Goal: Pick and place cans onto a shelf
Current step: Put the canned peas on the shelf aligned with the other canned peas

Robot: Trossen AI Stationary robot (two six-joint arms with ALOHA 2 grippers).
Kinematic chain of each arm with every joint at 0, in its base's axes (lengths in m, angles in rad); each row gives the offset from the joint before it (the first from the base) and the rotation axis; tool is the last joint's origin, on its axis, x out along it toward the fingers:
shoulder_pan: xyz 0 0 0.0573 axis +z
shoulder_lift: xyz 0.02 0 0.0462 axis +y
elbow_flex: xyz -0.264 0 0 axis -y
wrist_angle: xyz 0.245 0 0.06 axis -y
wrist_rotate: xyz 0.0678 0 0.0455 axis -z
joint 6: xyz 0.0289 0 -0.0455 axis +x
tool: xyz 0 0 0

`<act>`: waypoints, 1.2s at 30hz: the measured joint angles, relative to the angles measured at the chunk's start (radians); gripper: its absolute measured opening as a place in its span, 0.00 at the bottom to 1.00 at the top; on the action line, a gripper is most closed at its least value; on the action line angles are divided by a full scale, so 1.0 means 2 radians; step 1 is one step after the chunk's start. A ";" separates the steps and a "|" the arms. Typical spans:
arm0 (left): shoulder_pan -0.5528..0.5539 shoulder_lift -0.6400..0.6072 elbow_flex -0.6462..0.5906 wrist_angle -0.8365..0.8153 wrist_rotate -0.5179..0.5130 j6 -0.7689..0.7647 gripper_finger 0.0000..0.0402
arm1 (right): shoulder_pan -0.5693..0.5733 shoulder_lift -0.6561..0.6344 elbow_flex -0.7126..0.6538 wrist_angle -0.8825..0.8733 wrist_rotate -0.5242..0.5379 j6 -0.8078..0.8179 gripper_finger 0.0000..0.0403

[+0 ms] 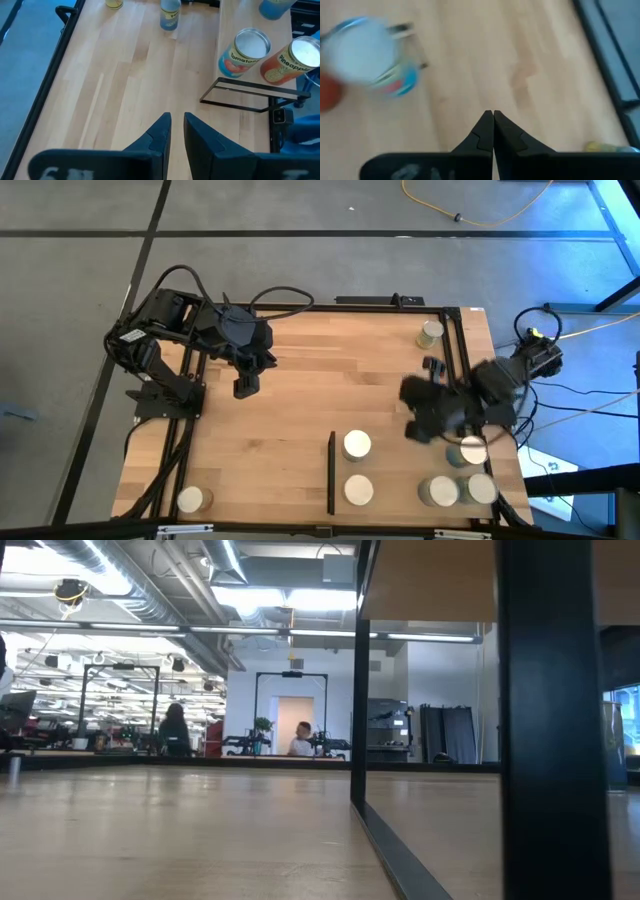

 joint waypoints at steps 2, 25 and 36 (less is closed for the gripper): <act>0.000 0.000 0.000 0.000 0.000 0.010 0.11 | -0.030 -0.006 0.000 0.001 -0.003 -0.015 0.01; 0.000 0.002 0.000 0.001 0.000 0.089 0.11 | -0.280 -0.119 -0.196 0.001 -0.164 -0.122 0.09; 0.000 0.002 0.000 0.000 0.000 0.088 0.11 | -0.290 -0.117 -0.280 0.007 -0.170 -0.103 0.27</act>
